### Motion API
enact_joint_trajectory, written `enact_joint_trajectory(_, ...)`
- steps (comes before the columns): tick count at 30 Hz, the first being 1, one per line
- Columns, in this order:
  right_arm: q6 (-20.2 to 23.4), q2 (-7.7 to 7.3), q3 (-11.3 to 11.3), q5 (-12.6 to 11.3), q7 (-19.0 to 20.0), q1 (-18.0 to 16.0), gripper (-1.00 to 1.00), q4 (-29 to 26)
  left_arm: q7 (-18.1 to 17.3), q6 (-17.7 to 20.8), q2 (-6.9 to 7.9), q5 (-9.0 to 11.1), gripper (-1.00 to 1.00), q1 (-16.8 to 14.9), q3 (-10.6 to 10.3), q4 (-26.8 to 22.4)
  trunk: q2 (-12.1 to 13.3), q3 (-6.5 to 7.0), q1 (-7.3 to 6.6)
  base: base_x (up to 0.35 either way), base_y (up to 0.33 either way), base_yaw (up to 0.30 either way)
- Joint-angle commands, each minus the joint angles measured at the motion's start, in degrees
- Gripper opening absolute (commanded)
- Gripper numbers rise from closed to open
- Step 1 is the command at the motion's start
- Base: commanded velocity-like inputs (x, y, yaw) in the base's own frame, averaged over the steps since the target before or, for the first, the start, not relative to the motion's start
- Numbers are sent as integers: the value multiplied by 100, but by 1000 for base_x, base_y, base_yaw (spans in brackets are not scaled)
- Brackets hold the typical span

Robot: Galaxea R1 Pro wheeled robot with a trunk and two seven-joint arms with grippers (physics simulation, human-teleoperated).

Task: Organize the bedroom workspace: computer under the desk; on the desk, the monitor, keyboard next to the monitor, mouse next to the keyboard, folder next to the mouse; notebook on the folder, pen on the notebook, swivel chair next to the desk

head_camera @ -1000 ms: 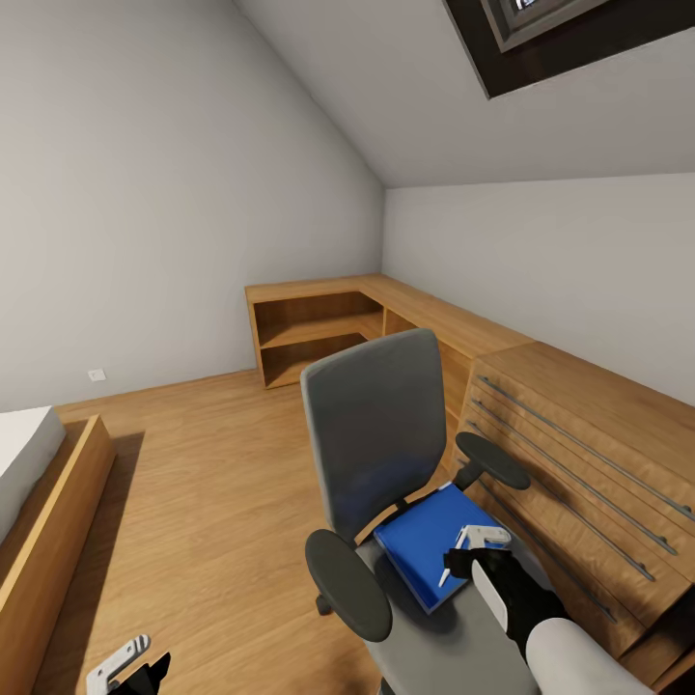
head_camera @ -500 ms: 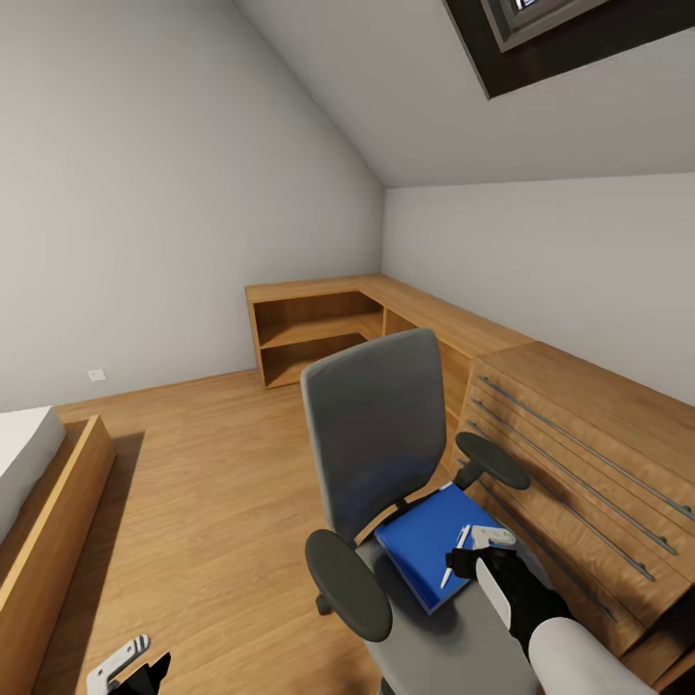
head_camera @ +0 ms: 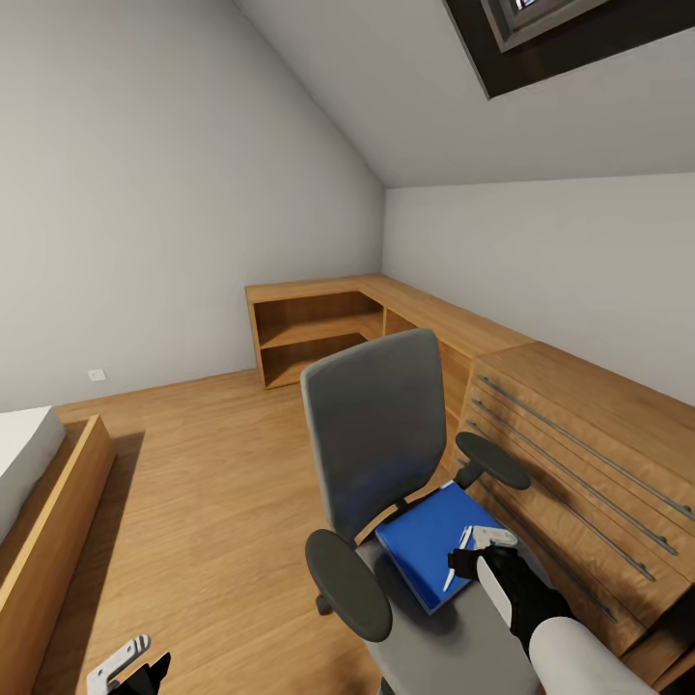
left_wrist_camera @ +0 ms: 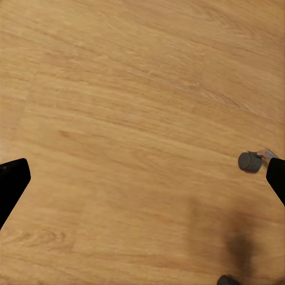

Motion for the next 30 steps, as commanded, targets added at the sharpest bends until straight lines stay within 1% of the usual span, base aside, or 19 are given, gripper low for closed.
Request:
enact_joint_trajectory(1, 35, -1, -12, 14, -32, 2, -100, 139, 4, 37, -1, 58, 100, -1, 7, -11, -2, -7, 0, 0, 0, 0)
enact_joint_trajectory(25, 178, 2, -24, 13, -32, 2, -100, 129, -4, 38, -1, 57, 100, -1, 1, -11, -2, -7, 0, 0, 0, 0)
enact_joint_trajectory(30, 236, 5, -24, 13, -32, 2, -100, 129, -4, 37, -23, 57, 100, -1, 3, -11, -2, -7, 0, 0, 0, 0)
